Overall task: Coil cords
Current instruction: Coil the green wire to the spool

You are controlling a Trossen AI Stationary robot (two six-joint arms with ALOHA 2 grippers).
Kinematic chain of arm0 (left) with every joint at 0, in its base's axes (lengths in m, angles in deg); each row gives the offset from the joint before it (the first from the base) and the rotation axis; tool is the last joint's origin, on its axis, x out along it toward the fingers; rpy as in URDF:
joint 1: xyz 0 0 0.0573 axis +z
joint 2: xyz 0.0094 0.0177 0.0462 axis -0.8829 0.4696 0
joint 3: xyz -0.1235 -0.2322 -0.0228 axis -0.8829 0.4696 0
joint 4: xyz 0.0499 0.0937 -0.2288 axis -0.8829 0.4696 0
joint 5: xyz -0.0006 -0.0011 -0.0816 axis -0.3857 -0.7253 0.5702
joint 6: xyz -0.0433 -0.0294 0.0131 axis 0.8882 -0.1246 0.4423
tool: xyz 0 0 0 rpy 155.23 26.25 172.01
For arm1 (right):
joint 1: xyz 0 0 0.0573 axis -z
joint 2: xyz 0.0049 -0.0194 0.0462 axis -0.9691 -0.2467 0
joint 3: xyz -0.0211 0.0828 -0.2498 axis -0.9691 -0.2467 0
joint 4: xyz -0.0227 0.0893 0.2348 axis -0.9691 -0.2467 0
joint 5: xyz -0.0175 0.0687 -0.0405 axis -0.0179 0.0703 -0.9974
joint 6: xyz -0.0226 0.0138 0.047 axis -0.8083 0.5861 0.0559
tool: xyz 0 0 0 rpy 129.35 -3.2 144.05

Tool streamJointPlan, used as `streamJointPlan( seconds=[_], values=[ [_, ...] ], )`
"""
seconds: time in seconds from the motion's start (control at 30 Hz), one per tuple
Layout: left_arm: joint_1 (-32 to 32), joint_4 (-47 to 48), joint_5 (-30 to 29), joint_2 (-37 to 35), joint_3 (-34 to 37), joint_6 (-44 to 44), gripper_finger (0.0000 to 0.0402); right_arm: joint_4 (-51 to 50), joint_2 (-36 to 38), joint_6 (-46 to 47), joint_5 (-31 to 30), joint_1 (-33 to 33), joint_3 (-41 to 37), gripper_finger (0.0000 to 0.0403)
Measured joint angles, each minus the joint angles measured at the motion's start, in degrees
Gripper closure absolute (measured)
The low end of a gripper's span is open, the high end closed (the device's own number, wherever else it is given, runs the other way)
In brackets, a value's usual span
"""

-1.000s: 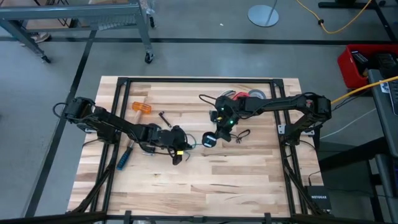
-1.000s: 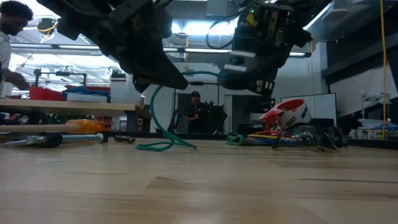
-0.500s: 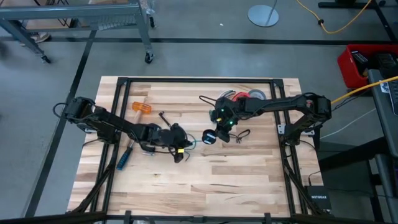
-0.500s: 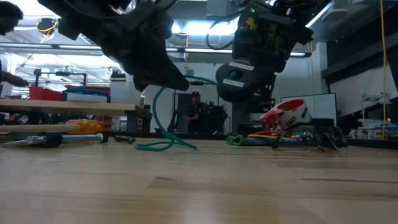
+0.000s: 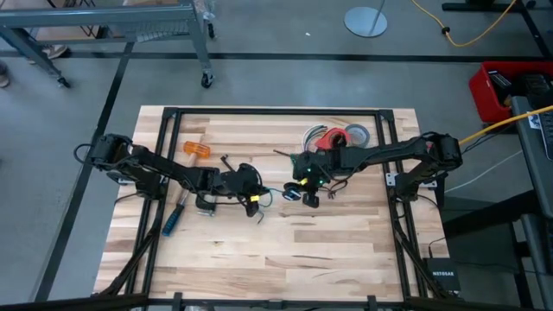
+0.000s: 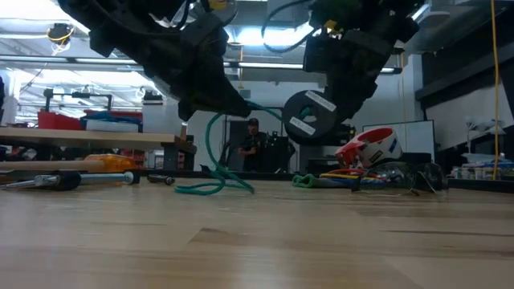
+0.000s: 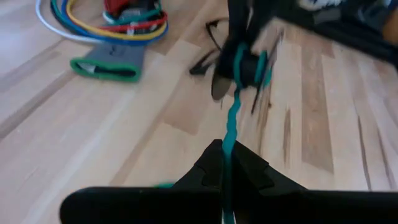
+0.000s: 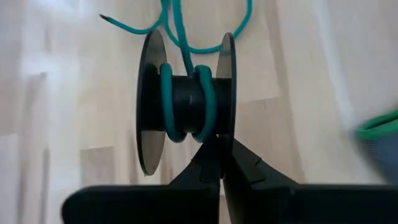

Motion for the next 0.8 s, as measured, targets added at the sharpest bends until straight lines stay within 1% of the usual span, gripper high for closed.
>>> streamJointPlan(
  seconds=[0.13,0.2,0.33,0.43,0.6,0.8],
  values=[
    [1.1,-2.9,0.7,0.0,0.0,-0.7,0.0401,-0.2,0.0,0.2,-7.5,-2.1,0.0,0.04],
    [1.4,-3.4,0.7,0.0,0.0,-0.6,0.0401,-0.4,0.0,1.7,-10.9,-2.7,0.0,0.04],
    [1.5,-4.4,0.9,0.0,0.0,0.0,0.0401,-1.0,0.0,5.8,-15.2,-2.7,0.0,0.04],
    [1.5,-4.5,0.8,0.0,0.0,0.2,0.0401,-0.8,-0.1,6.3,-18.1,-2.7,-0.1,0.04],
    [2.1,-4.8,0.8,0.0,0.0,0.7,0.0401,0.9,-0.1,6.4,-19.7,-2.6,-0.2,0.04],
    [3.1,-8.1,1.0,0.0,0.0,0.9,0.0401,2.7,-0.2,6.4,-20.0,-2.6,-0.2,0.04]
  ],
)
